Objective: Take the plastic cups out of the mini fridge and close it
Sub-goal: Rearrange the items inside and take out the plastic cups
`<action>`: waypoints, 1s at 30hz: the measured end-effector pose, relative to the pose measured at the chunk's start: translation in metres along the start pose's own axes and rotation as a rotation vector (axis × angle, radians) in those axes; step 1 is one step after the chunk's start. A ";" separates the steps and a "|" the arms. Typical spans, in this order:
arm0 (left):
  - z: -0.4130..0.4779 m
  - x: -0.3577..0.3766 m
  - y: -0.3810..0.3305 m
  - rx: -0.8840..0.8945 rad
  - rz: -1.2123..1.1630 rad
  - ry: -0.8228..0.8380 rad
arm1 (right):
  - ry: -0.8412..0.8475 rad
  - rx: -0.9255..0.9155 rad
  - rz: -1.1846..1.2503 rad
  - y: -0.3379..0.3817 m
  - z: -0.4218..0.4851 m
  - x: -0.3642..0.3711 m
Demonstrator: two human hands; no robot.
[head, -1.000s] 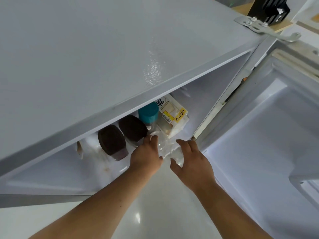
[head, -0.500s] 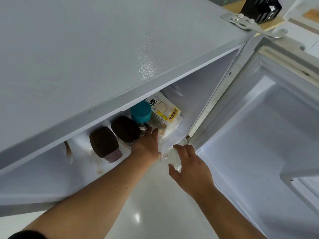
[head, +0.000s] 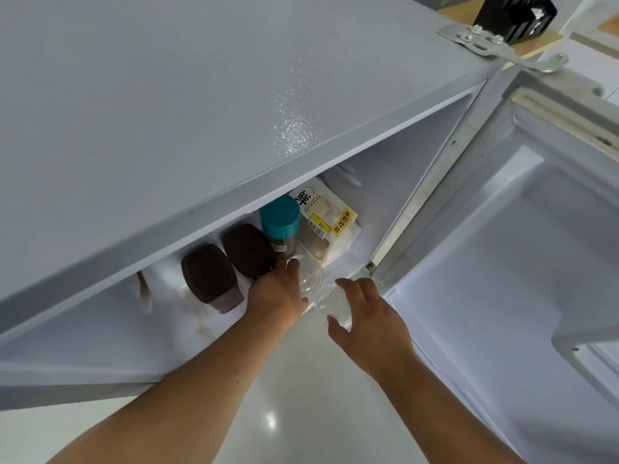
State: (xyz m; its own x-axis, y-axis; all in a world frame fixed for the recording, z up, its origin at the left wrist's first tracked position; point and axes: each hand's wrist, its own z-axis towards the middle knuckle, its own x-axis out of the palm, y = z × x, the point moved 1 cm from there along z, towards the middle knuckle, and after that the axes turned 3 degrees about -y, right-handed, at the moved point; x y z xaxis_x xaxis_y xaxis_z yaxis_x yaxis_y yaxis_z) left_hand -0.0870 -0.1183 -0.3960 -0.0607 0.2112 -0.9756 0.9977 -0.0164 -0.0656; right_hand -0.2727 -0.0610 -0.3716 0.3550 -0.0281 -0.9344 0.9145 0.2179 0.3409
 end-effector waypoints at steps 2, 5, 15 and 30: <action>-0.001 0.002 0.001 0.001 -0.008 -0.010 | 0.003 -0.011 -0.007 0.002 0.001 -0.001; 0.002 0.004 -0.001 0.022 -0.021 -0.011 | 0.005 -0.022 -0.009 0.004 0.002 -0.003; 0.016 -0.003 -0.016 0.095 0.026 0.076 | 0.012 -0.011 -0.033 -0.002 -0.004 -0.006; 0.018 0.009 -0.027 0.090 0.130 0.140 | 0.028 0.008 -0.037 -0.007 -0.017 -0.015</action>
State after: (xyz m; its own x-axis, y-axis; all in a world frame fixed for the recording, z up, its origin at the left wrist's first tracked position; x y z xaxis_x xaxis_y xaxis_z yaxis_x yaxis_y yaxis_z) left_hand -0.1151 -0.1331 -0.4070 0.0796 0.3349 -0.9389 0.9898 -0.1380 0.0347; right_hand -0.2871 -0.0457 -0.3618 0.3152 -0.0082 -0.9490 0.9284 0.2097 0.3066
